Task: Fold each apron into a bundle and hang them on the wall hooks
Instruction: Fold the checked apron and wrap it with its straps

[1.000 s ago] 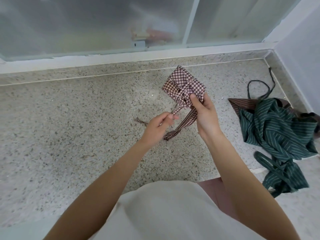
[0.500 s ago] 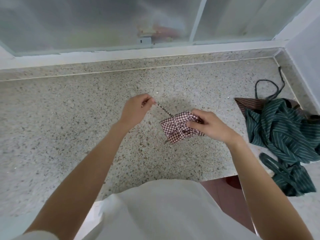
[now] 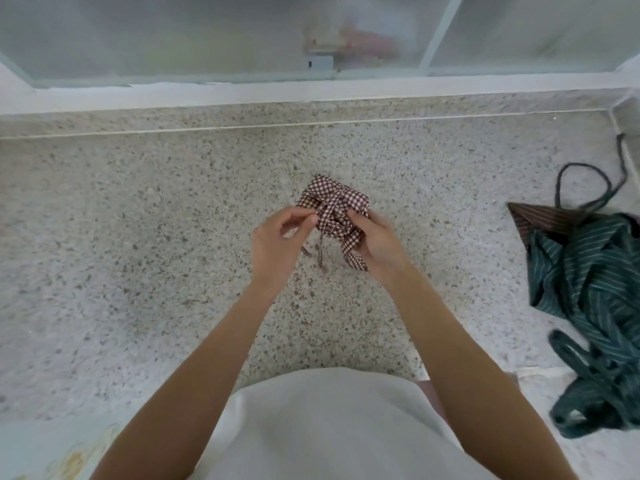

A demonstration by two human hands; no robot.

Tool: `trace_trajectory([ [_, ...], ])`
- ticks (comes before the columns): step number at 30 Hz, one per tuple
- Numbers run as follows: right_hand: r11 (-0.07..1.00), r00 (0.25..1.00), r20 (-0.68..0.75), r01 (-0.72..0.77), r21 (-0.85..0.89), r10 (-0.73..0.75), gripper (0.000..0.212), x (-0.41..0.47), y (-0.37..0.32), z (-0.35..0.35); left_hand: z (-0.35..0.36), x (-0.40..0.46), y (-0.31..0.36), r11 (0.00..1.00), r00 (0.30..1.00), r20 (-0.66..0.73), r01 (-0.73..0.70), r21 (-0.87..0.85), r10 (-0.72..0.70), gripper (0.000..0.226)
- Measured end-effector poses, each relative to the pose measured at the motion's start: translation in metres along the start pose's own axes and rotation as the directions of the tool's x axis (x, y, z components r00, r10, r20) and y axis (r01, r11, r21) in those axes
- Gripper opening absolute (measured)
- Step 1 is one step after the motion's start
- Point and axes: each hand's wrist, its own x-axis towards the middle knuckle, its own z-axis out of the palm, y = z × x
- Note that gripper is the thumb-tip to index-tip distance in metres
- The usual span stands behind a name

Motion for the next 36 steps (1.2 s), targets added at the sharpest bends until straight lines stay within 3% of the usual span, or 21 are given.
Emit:
trace_trajectory([
  [5,0.999,0.992,-0.123,-0.013,-0.031,0.009,0.03,0.041,0.007,-0.002,0.019,0.033,-0.028,0.992,0.991,0.054,0.12,0.028,-0.121,0.01],
  [9,0.933,0.96,-0.239,0.053,-0.356,-0.146,0.035,0.071,0.012,-0.022,0.053,0.056,-0.048,0.984,0.982,0.164,0.063,0.166,-0.091,0.016],
  [12,0.739,0.93,-0.236,0.054,-0.671,-0.282,0.045,0.076,0.012,-0.035,0.073,0.065,-0.061,0.95,0.967,0.249,-0.024,0.312,-0.058,0.017],
  [14,0.591,0.873,-0.215,0.1,-0.801,-0.438,0.048,0.075,0.013,-0.045,0.081,0.065,-0.067,0.929,0.959,0.281,-0.073,0.363,-0.035,0.019],
  [16,0.401,0.76,-0.082,0.245,-0.883,-0.645,0.043,0.07,0.01,-0.05,0.086,0.064,-0.069,0.912,0.952,0.305,-0.145,0.384,0.023,0.021],
  [18,0.192,0.662,0.135,0.398,-0.897,-0.737,0.03,0.073,0.006,-0.052,0.086,0.066,-0.068,0.894,0.942,0.323,-0.217,0.391,0.087,0.024],
  [21,-0.023,0.634,0.464,0.576,-0.817,-0.618,0.02,0.082,-0.004,-0.043,0.08,0.065,-0.067,0.913,0.95,0.298,-0.2,0.355,0.092,0.03],
  [24,-0.271,0.64,0.651,0.596,-0.756,-0.409,0.015,0.095,-0.007,-0.039,0.067,0.059,-0.07,0.927,0.973,0.224,-0.135,0.35,0.057,0.034],
  [26,-0.407,0.609,0.72,0.596,-0.693,-0.333,0.011,0.103,-0.008,-0.038,0.058,0.052,-0.075,0.87,0.97,0.176,-0.229,0.438,0.166,0.028],
  [28,-0.518,0.574,0.772,0.589,-0.62,-0.272,0.012,0.108,-0.012,-0.035,0.053,0.047,-0.082,0.736,0.942,0.194,-0.335,0.589,0.273,0.02],
  [32,-0.699,0.49,0.869,0.597,-0.395,-0.072,0.007,0.108,-0.015,-0.026,0.054,0.041,-0.084,0.605,0.933,0.36,-0.285,0.743,-0.003,0.032],
  [34,-0.748,0.461,0.887,0.598,-0.287,0.028,0.008,0.107,-0.013,-0.022,0.054,0.04,-0.085,0.589,0.928,0.371,-0.288,0.755,-0.021,0.028],
  [36,-0.748,0.51,0.859,0.589,-0.306,0.05,0.012,0.109,-0.01,-0.022,0.049,0.04,-0.086,0.631,0.941,0.337,-0.265,0.729,0.006,0.023],
])
